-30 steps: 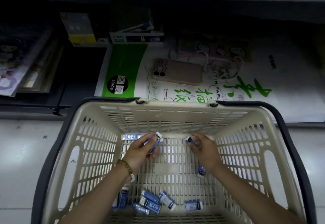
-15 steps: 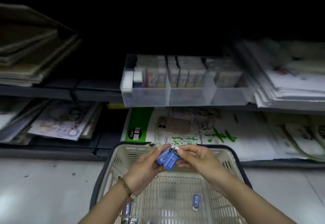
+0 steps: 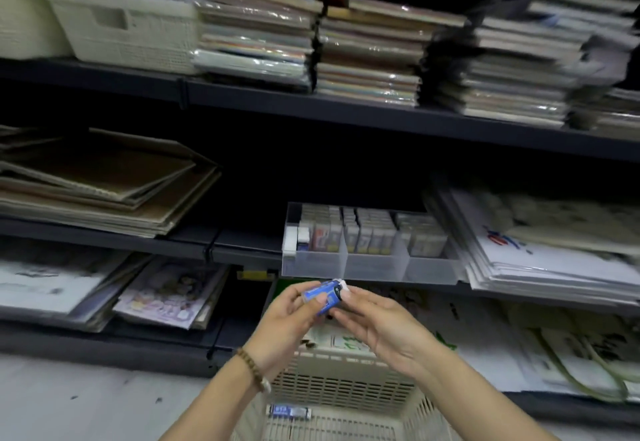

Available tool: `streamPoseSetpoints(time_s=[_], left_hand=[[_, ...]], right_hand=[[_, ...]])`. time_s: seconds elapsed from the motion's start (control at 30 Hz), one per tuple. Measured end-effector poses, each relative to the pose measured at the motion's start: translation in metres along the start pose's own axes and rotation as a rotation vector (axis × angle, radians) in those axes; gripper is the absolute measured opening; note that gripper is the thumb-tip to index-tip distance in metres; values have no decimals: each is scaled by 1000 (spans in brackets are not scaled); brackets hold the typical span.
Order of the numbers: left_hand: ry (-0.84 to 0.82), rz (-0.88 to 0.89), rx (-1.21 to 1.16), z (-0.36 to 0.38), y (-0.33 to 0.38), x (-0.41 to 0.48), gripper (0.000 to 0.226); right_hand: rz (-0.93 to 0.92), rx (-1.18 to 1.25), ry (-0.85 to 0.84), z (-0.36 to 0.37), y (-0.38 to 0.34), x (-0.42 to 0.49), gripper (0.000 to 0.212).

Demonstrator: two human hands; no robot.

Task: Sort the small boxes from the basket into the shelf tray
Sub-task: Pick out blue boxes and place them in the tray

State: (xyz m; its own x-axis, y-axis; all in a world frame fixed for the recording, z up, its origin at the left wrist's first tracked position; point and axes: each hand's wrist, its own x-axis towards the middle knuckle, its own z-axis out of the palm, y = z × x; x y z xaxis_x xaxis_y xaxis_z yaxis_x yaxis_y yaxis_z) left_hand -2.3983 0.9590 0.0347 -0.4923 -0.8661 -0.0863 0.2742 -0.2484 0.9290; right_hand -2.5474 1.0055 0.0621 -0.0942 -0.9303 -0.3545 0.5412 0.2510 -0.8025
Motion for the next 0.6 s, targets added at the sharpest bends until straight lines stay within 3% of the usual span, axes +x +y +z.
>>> streamPoseSetpoints(time_s=[0.2, 0.33, 0.47, 0.6], left_hand=[[6, 107, 102, -5, 37, 22, 49], [83, 195, 217, -11, 48, 45, 37], [145, 265, 247, -22, 50, 68, 42], [314, 288, 306, -41, 35, 81, 40]], right_hand=[[-105, -195, -132, 24, -41, 18, 27], [-196, -410, -166, 37, -64, 39, 18], [-255, -612, -138, 47, -83, 62, 27], [-249, -755, -50, 48, -90, 86, 33]])
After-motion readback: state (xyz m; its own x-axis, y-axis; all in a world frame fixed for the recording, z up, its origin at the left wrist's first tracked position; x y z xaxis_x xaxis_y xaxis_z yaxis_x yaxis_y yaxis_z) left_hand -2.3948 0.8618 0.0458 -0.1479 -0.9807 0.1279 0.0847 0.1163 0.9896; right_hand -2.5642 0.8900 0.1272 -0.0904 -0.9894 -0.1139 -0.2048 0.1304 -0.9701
